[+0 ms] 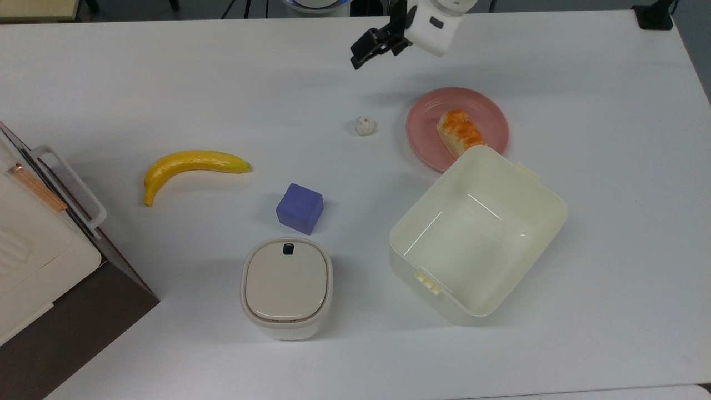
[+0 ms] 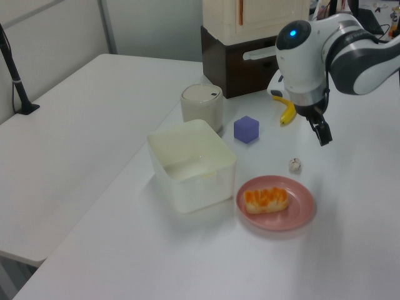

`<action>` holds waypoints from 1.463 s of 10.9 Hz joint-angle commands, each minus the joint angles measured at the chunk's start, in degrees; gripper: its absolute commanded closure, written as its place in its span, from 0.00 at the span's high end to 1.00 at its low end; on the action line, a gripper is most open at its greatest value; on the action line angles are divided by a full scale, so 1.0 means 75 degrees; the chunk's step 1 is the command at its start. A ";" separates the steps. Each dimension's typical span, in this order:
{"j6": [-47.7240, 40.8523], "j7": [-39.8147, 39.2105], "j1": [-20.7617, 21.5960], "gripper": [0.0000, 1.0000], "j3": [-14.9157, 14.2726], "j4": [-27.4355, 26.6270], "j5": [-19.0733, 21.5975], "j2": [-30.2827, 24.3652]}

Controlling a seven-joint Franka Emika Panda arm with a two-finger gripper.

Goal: Put the bread on the table
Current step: 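Move the open gripper over the bread roll on the pink plate, then lower the gripper and close it on the bread roll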

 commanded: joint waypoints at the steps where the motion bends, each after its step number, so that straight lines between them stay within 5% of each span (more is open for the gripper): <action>1: 0.1281 0.1636 0.0005 1.00 0.0467 -0.0273 0.0339 -0.0036; 3: 0.2689 0.3571 0.0005 1.00 0.0538 -0.0413 0.0329 0.0140; 7: 0.3761 0.4292 0.0496 1.00 0.0644 -0.0309 0.0084 0.1028; 9: 0.3820 0.5166 0.0837 1.00 0.0644 0.0064 -0.0664 0.1591; 14: 0.3832 0.5348 0.0755 0.99 0.0644 0.0395 -0.1136 0.2039; 15: 0.3832 0.5336 0.0686 0.78 0.0644 0.0395 -0.1194 0.2051; 16: 0.3832 0.5347 0.0662 0.43 0.0644 0.0395 -0.1195 0.2051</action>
